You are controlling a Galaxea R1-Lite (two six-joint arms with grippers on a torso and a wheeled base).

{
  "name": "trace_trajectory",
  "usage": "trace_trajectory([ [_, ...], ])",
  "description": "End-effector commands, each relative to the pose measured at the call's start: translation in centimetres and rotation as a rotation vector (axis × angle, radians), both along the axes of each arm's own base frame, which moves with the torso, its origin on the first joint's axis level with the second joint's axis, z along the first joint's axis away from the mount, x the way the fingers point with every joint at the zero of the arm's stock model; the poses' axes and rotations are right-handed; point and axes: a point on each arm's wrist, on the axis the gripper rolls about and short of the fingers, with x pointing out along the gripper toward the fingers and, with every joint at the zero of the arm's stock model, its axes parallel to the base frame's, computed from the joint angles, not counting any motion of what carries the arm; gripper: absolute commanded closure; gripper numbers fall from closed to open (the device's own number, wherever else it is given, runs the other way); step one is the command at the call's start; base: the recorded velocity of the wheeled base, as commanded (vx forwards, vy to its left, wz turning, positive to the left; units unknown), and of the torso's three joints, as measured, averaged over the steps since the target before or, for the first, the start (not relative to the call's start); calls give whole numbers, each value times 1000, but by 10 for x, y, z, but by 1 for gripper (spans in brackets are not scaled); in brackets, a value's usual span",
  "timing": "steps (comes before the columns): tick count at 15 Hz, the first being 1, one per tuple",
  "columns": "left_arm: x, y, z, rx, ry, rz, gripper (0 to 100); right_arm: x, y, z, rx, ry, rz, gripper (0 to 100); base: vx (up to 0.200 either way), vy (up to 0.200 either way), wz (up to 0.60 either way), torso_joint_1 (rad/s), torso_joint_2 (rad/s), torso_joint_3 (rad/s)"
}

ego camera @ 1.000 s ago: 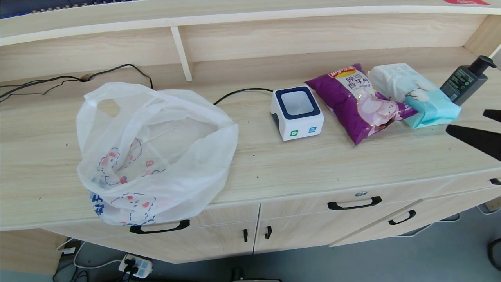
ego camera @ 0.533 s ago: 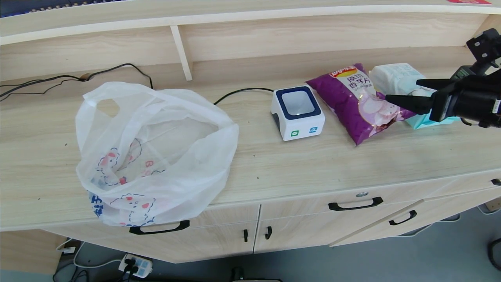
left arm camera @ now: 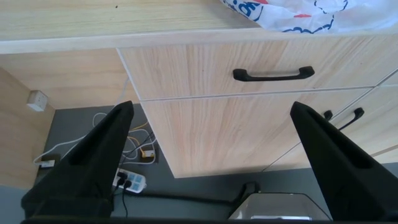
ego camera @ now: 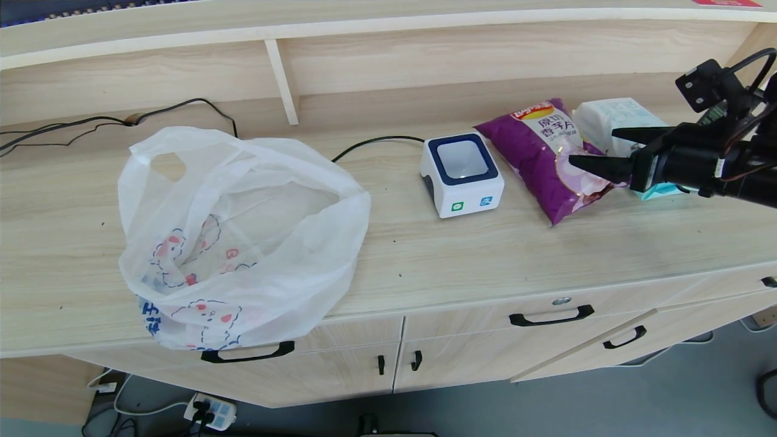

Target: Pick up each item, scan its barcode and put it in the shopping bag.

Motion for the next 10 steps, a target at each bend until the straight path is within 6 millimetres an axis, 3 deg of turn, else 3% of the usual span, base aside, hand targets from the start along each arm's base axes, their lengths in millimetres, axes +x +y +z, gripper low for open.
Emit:
trace_trajectory([
  [1, 0, 0, 0, -1, 0, 1, 0, 12, 4, -3, -21, -13, 10, 0, 0, 0, 0, 0, 0, 0],
  [10, 0, 0, 0, -7, -1, 0, 0, 50, 14, -21, -33, -49, 15, 0, 0, 0, 0, 0, 0, 0],
])
